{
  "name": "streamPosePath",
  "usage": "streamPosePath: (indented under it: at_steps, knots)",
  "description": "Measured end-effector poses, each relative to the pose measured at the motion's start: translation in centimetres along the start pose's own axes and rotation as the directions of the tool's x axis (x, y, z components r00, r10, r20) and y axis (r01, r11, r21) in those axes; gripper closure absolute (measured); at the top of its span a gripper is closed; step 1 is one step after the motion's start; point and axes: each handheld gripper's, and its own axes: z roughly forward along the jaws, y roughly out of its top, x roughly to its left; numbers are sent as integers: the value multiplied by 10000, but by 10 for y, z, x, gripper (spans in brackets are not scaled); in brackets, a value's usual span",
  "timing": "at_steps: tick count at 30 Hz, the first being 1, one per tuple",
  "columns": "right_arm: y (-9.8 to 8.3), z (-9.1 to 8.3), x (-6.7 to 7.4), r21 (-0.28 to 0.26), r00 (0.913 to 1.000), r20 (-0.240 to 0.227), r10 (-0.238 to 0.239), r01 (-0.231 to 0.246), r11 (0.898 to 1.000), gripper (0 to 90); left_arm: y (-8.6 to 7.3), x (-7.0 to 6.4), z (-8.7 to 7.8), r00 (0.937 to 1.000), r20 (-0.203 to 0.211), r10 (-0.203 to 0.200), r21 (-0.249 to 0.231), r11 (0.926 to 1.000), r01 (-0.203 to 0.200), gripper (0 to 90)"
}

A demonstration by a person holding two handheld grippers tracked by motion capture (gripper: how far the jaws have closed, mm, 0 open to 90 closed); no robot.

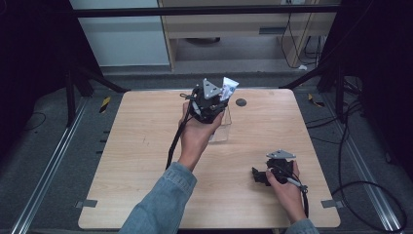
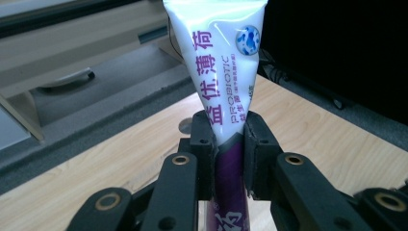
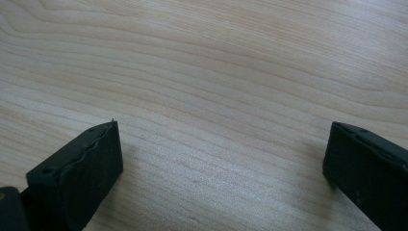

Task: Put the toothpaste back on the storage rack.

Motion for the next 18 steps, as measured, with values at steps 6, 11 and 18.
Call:
streamPosePath:
  at_steps: [6,11,18]
  knots:
    - [0,0,-1,-9,9998,0,-186,186,9998,5,5,7,10,9995,-179,-251,-565,9981,240,766]
    - [0,0,-1,-11,9997,8,-247,247,9997,5,8,10,12,9983,-347,-478,-1023,9938,441,766]
    - [0,0,-1,-3,9997,0,-243,243,9997,5,14,18,11,9963,-547,-670,-1512,9868,581,766]
